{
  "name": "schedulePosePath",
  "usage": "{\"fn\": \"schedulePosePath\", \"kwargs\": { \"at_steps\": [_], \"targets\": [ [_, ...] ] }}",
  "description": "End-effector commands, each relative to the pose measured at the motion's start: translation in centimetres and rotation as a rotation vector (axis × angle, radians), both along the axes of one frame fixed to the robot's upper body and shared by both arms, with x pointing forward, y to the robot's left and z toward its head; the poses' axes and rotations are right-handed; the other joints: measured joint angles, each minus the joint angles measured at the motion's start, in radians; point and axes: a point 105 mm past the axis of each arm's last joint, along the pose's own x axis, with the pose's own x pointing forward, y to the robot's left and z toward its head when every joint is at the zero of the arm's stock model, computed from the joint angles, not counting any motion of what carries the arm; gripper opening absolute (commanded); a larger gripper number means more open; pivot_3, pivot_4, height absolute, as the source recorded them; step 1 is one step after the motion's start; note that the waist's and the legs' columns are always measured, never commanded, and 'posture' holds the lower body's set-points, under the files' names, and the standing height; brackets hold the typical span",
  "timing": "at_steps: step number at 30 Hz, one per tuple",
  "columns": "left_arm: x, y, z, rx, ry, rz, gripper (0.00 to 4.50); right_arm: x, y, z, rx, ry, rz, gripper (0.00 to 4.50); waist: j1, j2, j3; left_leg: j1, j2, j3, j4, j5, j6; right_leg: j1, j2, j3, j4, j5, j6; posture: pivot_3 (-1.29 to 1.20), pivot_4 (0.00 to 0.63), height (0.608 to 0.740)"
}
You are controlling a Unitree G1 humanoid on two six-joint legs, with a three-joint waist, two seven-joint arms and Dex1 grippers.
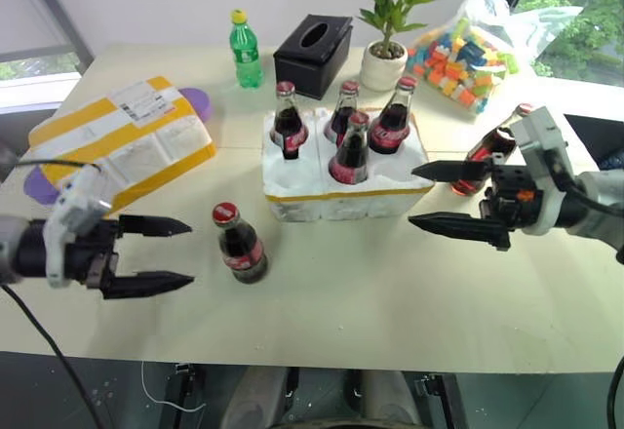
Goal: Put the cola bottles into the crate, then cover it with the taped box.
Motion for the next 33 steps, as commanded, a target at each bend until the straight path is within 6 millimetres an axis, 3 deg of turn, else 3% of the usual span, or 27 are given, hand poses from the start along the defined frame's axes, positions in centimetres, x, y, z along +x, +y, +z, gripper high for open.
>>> {"fn": "schedulePosePath", "kwargs": {
  "at_steps": [1, 6, 11, 21, 26, 29, 31, 33],
  "targets": [
    [0.6, -1.2, -0.7, 0.023, -0.078, 0.002, 4.45, -0.7, 0.0, 1.0, -0.031, -0.047, 0.026, 4.5, 0.0, 0.001, 0.0, 0.0, 0.0, 0.0, 0.0, 0.0, 0.0, 0.0, 0.0, 0.0, 0.0, 0.0, 0.0, 0.0, 0.15, 0.732],
    [2.5, -1.5, -1.9, -0.018, -0.112, 0.068, 4.45, -1.2, 0.0, 1.0, -0.045, -0.044, 0.032, 4.5, 0.0, 0.001, 0.0, 0.0, 0.0, 0.0, 0.0, 0.0, 0.0, 0.0, 0.0, 0.0, 0.0, 0.0, 0.001, 0.0, 0.15, 0.732],
    [3.1, -2.0, -2.9, -0.054, -0.107, 0.08, 4.45, -1.4, -0.2, 1.3, -0.041, -0.039, 0.016, 4.5, -0.001, 0.001, 0.0, 0.0, 0.0, 0.001, 0.0, 0.0, 0.001, 0.0, 0.0, 0.0, 0.0, 0.001, 0.002, 0.0, 0.15, 0.732],
    [4.2, -4.8, -4.7, -0.109, -0.075, 0.027, 4.45, -1.8, -0.3, 1.2, -0.036, -0.027, 0.0, 4.5, 0.0, 0.001, -0.001, 0.0, 0.0, 0.001, 0.0, 0.0, 0.001, -0.001, -0.001, 0.0, 0.0, 0.001, 0.002, 0.0, 0.15, 0.732],
    [4.5, -4.9, -5.0, -0.12, -0.068, 0.018, 4.45, -2.0, -0.3, 1.3, -0.035, -0.027, 0.0, 4.5, -0.001, 0.001, -0.001, 0.0, 0.0, 0.001, 0.0, 0.0, 0.002, -0.001, -0.001, 0.0, 0.0, 0.001, 0.002, 0.0, 0.15, 0.732],
    [4.8, -4.9, -4.4, -0.158, -0.064, 0.02, 3.71, -2.0, -0.2, 1.3, -0.034, -0.026, 0.001, 4.5, -0.001, 0.001, -0.001, 0.0, 0.0, 0.001, -0.001, 0.0, 0.001, -0.001, -0.001, 0.0, 0.0, 0.001, 0.002, 0.0, 0.15, 0.732],
    [4.8, -4.9, -3.9, -0.168, -0.063, 0.013, 2.82, -2.0, -0.2, 1.2, -0.032, -0.025, 0.001, 4.5, -0.001, 0.001, -0.001, 0.0, 0.0, 0.001, -0.001, 0.0, 0.001, -0.001, -0.001, 0.0, 0.0, 0.001, 0.002, 0.0, 0.15, 0.732],
    [4.8, -4.8, -3.3, -0.163, -0.069, 0.01, 2.85, -2.1, -0.2, 1.2, -0.02, -0.001, 0.003, 4.5, -0.001, 0.001, -0.001, 0.0, 0.0, 0.001, -0.001, 0.0, 0.002, -0.001, -0.001, 0.0, 0.0, 0.001, 0.002, 0.0, 0.15, 0.732]
  ]
}}
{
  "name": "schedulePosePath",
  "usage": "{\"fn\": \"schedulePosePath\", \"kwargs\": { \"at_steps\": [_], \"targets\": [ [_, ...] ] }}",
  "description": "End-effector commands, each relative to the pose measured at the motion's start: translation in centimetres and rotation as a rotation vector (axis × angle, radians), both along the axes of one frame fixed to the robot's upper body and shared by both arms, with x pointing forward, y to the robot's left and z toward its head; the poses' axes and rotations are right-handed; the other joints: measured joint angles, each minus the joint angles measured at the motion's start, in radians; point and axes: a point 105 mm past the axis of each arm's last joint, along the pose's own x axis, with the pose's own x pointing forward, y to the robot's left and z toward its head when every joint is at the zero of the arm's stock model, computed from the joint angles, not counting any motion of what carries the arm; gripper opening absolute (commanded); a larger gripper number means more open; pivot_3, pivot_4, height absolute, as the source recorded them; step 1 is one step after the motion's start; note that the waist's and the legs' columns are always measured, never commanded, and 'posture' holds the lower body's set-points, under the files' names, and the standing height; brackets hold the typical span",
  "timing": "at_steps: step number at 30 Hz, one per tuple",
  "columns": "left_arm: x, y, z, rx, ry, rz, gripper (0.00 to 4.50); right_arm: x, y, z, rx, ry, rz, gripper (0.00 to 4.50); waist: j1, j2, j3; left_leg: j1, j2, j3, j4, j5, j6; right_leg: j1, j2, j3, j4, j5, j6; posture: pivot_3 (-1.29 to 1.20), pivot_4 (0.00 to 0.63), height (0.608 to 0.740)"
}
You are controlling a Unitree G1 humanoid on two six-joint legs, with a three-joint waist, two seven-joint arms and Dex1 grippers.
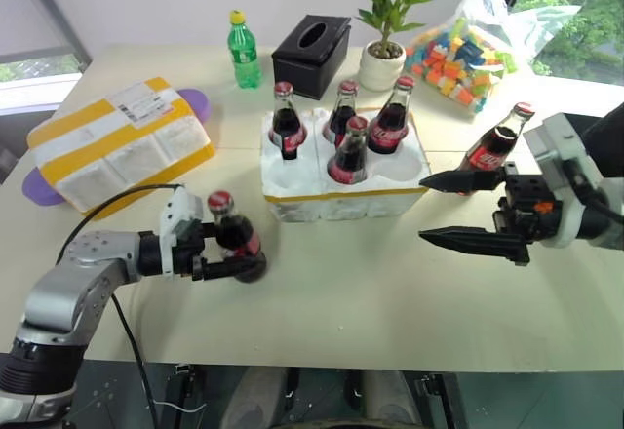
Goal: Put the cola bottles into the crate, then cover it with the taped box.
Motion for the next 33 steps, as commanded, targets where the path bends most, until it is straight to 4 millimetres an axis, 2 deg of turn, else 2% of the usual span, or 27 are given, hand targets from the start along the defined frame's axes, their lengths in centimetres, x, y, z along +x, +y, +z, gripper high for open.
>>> {"fn": "schedulePosePath", "kwargs": {
  "at_steps": [1, 6, 9, 14, 15, 18, 22, 24, 27, 33],
  "targets": [
    [0.0, 0.2, 2.4, -0.018, -0.055, -0.017, 2.85, -0.7, 0.1, 0.9, 0.012, -0.018, 0.016, 4.5, 0.0, 0.0, 0.0, 0.0, 0.0, 0.0, 0.0, 0.0, 0.0, 0.0, 0.0, 0.0, 0.0, 0.0, 0.0, 0.0, 0.15, 0.732],
    [-0.1, 1.0, 6.0, -0.024, -0.091, -0.061, 2.85, -0.7, 0.2, 0.8, -0.001, -0.048, 0.014, 4.5, 0.0, -0.001, 0.0, -0.001, 0.0, 0.0, 0.0, 0.0, 0.0, -0.001, 0.0, 0.0, 0.0, 0.0, 0.0, 0.0, 0.15, 0.732],
    [-0.2, 1.6, 9.5, -0.043, -0.112, -0.104, 2.85, -0.7, 0.1, 0.6, -0.001, -0.046, 0.013, 4.5, 0.001, -0.001, 0.001, -0.001, 0.0, 0.0, 0.0, 0.0, 0.0, -0.001, 0.001, 0.0, 0.0, 0.0, 0.0, 0.0, 0.15, 0.732],
    [-0.2, 1.8, 14.1, -0.087, -0.135, -0.186, 2.85, -0.4, 0.1, 0.4, 0.006, -0.05, 0.002, 4.5, -0.001, -0.001, 0.001, -0.001, 0.0, 0.0, 0.0, 0.0, 0.0, -0.002, 0.001, 0.0, 0.0, 0.0, 0.0, 0.0, 0.15, 0.732],
    [0.1, 1.7, 14.8, -0.094, -0.145, -0.193, 2.85, -0.3, 0.1, 0.3, 0.007, -0.051, -0.001, 4.5, -0.001, -0.001, 0.001, -0.001, 0.0, 0.0, 0.0, 0.0, 0.0, -0.002, 0.001, 0.0, 0.0, 0.0, 0.0, 0.0, 0.15, 0.732],
    [3.0, 0.7, 16.7, -0.131, -0.211, -0.192, 2.85, -0.1, 0.2, 0.2, 0.015, -0.059, -0.009, 4.5, 0.005, -0.001, 0.001, -0.001, 0.0, -0.001, 0.0, 0.001, 0.0, -0.001, 0.002, -0.001, 0.0, 0.0, 0.001, 0.0, 0.15, 0.732],
    [6.6, -1.1, 16.6, -0.129, -0.253, -0.158, 2.85, -0.2, 0.4, 0.2, 0.022, -0.07, -0.017, 4.5, 0.013, -0.001, 0.001, -0.001, -0.001, 0.0, 0.002, 0.001, 0.0, 0.001, 0.001, -0.001, 0.0, 0.0, 0.001, 0.0, 0.15, 0.732],
    [7.7, -2.1, 16.2, -0.133, -0.257, -0.168, 2.85, -0.3, 0.4, 0.3, 0.023, -0.073, -0.025, 4.5, 0.018, -0.002, 0.001, -0.001, -0.001, 0.0, 0.002, 0.001, 0.0, 0.0, 0.001, -0.001, 0.0, 0.0, 0.001, 0.0, 0.15, 0.732],
    [8.6, -3.3, 15.3, -0.127, -0.237, -0.202, 2.85, -0.5, 0.3, 0.5, 0.032, -0.078, -0.046, 4.5, 0.014, -0.002, 0.001, -0.002, 0.0, 0.0, 0.001, 0.002, -0.002, -0.002, 0.001, 0.0, 0.0, 0.0, 0.001, 0.0, 0.15, 0.732],
    [8.9, -4.8, 13.5, -0.109, -0.211, -0.265, 2.85, -1.1, 0.1, 0.2, 0.042, -0.072, -0.08, 4.5, 0.02, -0.003, 0.002, -0.003, 0.0, 0.0, 0.001, 0.002, -0.002, -0.002, 0.0, 0.0, 0.0, 0.0, 0.001, 0.0, 0.15, 0.732]
  ]
}}
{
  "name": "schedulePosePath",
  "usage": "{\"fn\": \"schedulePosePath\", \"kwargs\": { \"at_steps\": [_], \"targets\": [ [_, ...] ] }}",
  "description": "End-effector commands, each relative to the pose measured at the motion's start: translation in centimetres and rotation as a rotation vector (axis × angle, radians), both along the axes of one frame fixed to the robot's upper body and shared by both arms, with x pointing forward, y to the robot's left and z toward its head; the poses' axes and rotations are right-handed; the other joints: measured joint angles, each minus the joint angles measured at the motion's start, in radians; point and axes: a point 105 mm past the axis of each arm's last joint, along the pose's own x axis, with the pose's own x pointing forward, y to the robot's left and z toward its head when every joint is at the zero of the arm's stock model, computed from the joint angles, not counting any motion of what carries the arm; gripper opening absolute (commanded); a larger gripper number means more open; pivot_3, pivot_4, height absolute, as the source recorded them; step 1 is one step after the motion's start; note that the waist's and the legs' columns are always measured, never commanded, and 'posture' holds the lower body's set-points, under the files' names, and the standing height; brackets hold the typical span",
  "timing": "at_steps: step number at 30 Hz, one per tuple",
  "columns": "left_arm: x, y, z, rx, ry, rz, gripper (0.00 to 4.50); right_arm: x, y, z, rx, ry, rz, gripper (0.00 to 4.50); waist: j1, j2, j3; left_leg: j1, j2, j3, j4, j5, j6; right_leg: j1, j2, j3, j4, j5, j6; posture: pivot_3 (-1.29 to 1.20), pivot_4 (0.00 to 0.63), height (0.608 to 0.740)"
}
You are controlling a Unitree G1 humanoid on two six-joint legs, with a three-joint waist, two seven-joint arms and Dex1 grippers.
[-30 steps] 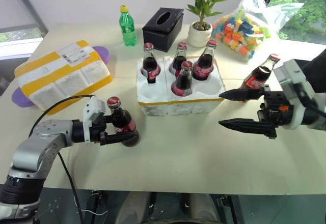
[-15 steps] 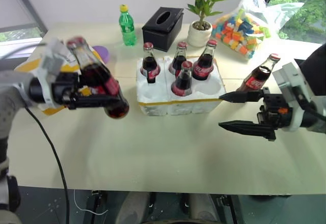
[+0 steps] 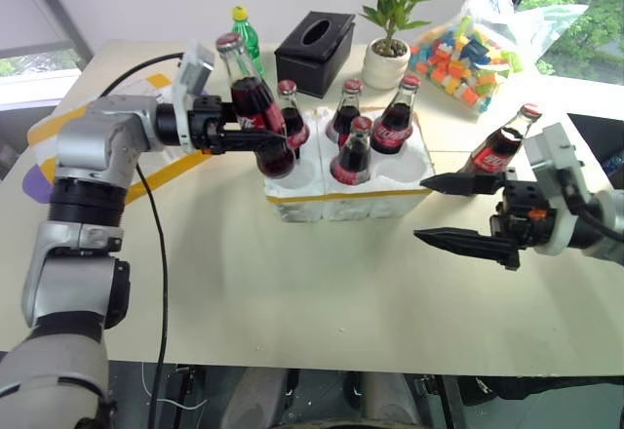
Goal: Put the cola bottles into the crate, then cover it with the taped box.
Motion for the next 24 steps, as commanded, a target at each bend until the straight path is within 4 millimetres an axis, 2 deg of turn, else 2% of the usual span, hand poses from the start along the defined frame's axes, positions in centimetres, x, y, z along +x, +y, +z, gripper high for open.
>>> {"fn": "schedulePosePath", "kwargs": {
  "at_steps": [1, 4, 9, 15, 17, 19, 24],
  "targets": [
    [-0.5, -0.8, 1.3, -0.009, -0.072, -0.057, 2.85, -0.7, 0.2, 0.8, 0.015, -0.038, -0.002, 4.5, 0.005, 0.0, 0.0, 0.0, 0.0, 0.0, 0.0, -0.001, 0.001, 0.0, 0.0, 0.0, 0.0, 0.0, 0.0, 0.0, 0.15, 0.732],
    [-0.4, -1.4, 1.0, -0.006, -0.066, -0.073, 2.85, -0.7, 0.1, 0.8, 0.025, -0.036, -0.017, 4.5, 0.006, 0.0, 0.0, 0.0, 0.0, 0.0, 0.001, -0.001, 0.002, 0.0, 0.0, 0.0, 0.001, 0.0, 0.0, 0.0, 0.15, 0.732],
    [-0.2, -2.0, -1.1, 0.066, -0.07, -0.079, 2.85, -0.7, 0.3, 0.7, 0.032, -0.037, -0.023, 4.5, 0.005, 0.0, 0.0, 0.0, 0.0, 0.0, 0.001, -0.001, 0.002, 0.0, 0.0, 0.0, 0.001, 0.0, 0.0, 0.0, 0.15, 0.732],
    [1.2, -1.8, -3.7, 0.156, -0.088, -0.01, 2.85, -0.5, 0.3, 0.8, 0.035, -0.041, -0.03, 4.5, 0.004, 0.0, 0.0, 0.0, 0.0, 0.0, 0.001, -0.001, 0.002, 0.0, 0.0, 0.0, 0.001, 0.0, 0.0, 0.0, 0.15, 0.732],
    [1.7, -1.9, -4.4, 0.162, -0.084, 0.017, 3.88, -0.5, 0.3, 0.8, 0.036, -0.043, -0.034, 4.5, 0.004, 0.0, 0.0, 0.0, 0.0, 0.0, 0.001, -0.001, 0.002, 0.0, 0.0, 0.0, 0.001, 0.0, 0.0, 0.0, 0.15, 0.732],
    [1.8, -2.0, -4.7, 0.157, -0.081, 0.028, 4.48, -0.5, 0.3, 0.7, 0.034, -0.041, -0.037, 4.5, 0.005, 0.0, 0.0, 0.0, 0.0, 0.0, 0.001, -0.001, 0.002, 0.0, 0.0, 0.0, 0.001, 0.0, 0.0, 0.0, 0.15, 0.732],
    [1.7, -1.7, -4.0, 0.125, -0.084, 0.038, 4.48, -0.2, -0.1, 0.6, 0.03, -0.047, -0.069, 4.5, 0.007, 0.0, 0.0, 0.0, 0.0, 0.0, 0.001, -0.001, 0.002, 0.001, 0.0, 0.0, 0.001, 0.0, 0.0, 0.0, 0.15, 0.732]
  ]
}}
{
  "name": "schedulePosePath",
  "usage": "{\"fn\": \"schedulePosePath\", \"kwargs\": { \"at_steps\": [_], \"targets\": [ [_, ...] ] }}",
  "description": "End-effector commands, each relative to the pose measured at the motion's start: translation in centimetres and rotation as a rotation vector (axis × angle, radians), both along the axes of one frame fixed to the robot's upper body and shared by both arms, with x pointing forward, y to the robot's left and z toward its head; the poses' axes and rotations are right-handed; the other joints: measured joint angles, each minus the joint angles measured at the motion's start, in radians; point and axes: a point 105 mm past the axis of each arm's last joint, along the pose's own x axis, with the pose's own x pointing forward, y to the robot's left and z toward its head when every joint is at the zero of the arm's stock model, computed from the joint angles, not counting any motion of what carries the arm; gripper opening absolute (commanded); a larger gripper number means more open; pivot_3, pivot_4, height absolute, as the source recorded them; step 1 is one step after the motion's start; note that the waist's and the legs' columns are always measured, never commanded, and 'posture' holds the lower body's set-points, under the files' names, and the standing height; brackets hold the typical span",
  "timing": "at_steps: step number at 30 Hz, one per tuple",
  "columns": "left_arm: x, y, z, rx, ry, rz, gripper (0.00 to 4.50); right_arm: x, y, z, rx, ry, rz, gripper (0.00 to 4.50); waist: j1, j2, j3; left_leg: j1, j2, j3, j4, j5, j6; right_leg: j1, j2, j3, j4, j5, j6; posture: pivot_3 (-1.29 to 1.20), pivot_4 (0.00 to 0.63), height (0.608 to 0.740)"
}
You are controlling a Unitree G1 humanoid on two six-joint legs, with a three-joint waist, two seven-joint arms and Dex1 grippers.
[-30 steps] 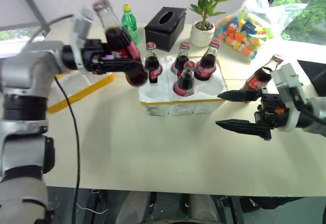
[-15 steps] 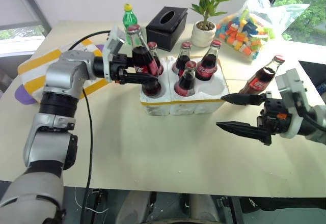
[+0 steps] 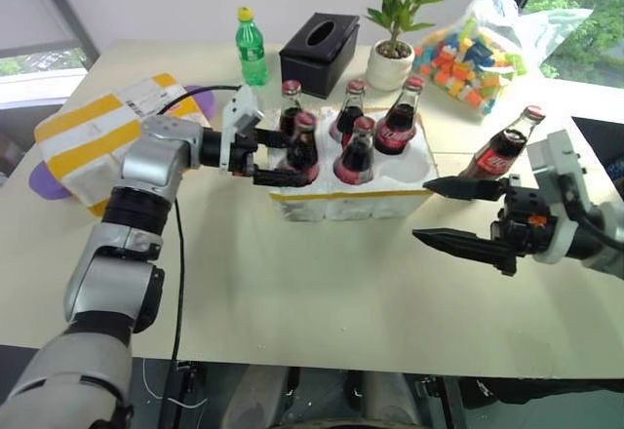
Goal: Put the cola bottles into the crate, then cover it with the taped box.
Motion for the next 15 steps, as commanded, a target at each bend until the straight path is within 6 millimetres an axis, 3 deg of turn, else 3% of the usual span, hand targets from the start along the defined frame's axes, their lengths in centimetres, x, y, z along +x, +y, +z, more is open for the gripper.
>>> {"fn": "schedulePosePath", "kwargs": {
  "at_steps": [1, 4, 8, 11, 15],
  "targets": [
    [-0.3, 0.8, 2.0, -0.043, -0.054, 0.013, 4.48, 0.2, -0.5, 1.0, -0.007, -0.076, -0.045, 4.5, -0.001, 0.0, 0.0, 0.0, 0.0, 0.0, 0.0, 0.0, 0.0, 0.0, 0.0, 0.0, 0.0, 0.0, 0.0, 0.0, 0.15, 0.732],
    [-1.4, 2.1, 3.6, -0.059, -0.073, 0.008, 4.48, 1.4, -1.8, 0.9, -0.017, -0.102, -0.158, 4.5, -0.004, 0.0, 0.0, 0.0, 0.0, 0.0, 0.0, 0.0, 0.0, 0.0, 0.0, 0.0, 0.0, 0.0, 0.0, 0.0, 0.15, 0.732],
    [-4.5, 5.1, 6.8, -0.088, -0.084, 0.034, 4.48, 2.8, -5.3, -0.1, -0.041, -0.12, -0.423, 4.5, -0.01, 0.0, 0.0, 0.0, 0.001, 0.0, -0.001, 0.002, -0.003, -0.001, 0.001, 0.0, 0.001, 0.0, 0.0, 0.0, 0.15, 0.732],
    [-7.4, 6.6, 6.7, -0.046, -0.078, 0.055, 4.48, 2.6, -7.3, -1.4, -0.022, -0.095, -0.571, 4.5, -0.011, 0.002, -0.001, 0.0, 0.0, 0.0, -0.002, 0.002, -0.003, -0.001, 0.001, 0.001, 0.001, 0.0, 0.0, 0.0, 0.15, 0.732],
    [-10.8, 6.8, 5.4, -0.021, -0.046, 0.081, 4.48, 2.1, -9.0, -3.7, 0.01, -0.036, -0.73, 4.5, -0.001, 0.004, -0.002, 0.003, 0.0, -0.001, -0.002, 0.0, -0.001, 0.002, 0.001, 0.001, 0.0, 0.0, 0.0, 0.0, 0.15, 0.732]
  ]
}}
